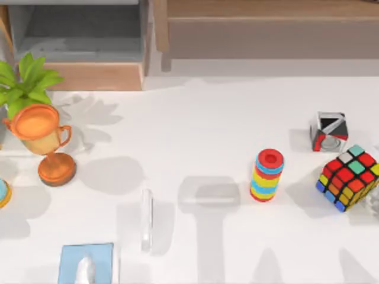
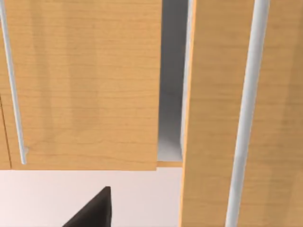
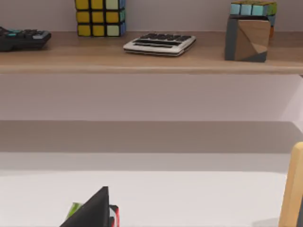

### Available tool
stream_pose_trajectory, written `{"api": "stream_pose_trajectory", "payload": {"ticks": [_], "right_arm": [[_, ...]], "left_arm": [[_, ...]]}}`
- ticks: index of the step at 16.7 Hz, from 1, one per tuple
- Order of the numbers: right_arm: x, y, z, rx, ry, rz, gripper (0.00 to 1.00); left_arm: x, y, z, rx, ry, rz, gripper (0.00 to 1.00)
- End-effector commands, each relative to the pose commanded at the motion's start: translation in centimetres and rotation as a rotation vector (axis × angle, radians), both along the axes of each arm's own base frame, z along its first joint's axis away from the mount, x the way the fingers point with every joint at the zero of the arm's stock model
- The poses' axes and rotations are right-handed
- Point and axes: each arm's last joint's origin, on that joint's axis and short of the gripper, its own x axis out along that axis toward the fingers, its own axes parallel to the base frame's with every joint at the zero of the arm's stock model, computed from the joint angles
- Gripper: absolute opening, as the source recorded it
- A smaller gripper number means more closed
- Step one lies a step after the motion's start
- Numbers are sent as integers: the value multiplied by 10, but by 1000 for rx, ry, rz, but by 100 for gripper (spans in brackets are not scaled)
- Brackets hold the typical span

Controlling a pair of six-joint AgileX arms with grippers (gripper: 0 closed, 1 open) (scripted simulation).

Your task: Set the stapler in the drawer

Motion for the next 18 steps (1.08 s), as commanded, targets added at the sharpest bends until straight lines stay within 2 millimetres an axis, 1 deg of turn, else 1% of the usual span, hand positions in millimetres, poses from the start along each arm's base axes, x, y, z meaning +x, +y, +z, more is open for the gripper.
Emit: {"api": "stream_pose_trajectory", "payload": {"ticks": [2,5,8,10,12,14,16,18], "right_arm": [[0,0,0,0,0,0,100],[0,0,0,0,0,0,100],[0,0,0,0,0,0,100],[0,0,0,0,0,0,100],[0,0,0,0,0,0,100],[0,0,0,0,0,0,100],[0,0,0,0,0,0,100],[0,0,0,0,0,0,100]], "left_arm": [[0,5,9,-22,-18,24,100],[1,15,35,-104,-61,76,100],[10,17,65,-264,-96,104,100],[23,11,84,-417,-94,99,100],[40,-2,99,-600,-64,81,100],[61,-25,111,-803,3,58,100],[81,-55,121,-1009,103,46,100],[98,-93,127,-1205,237,54,100]]}}
